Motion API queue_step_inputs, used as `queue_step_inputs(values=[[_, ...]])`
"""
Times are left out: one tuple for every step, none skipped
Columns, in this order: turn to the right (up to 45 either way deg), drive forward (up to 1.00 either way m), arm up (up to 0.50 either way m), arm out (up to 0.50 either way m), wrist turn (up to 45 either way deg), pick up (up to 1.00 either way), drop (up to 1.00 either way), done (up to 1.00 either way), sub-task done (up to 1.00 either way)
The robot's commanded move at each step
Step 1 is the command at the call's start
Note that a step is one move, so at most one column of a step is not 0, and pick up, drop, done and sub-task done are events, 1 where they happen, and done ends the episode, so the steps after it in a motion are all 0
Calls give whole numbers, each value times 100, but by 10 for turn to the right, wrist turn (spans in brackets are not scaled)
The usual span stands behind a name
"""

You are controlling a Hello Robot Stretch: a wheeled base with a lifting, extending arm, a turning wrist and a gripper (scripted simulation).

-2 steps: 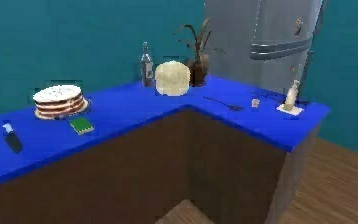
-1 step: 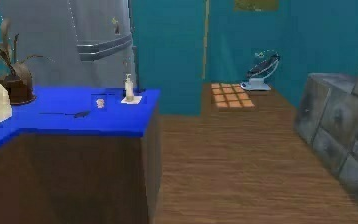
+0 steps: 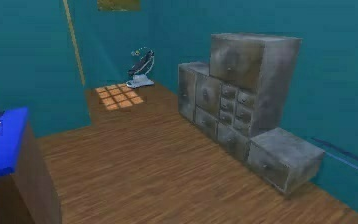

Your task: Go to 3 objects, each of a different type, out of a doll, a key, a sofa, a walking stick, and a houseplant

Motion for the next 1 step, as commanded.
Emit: queue_step_inputs(values=[[0, 30, 0, 0, 0, 0, 0, 0, 0]])
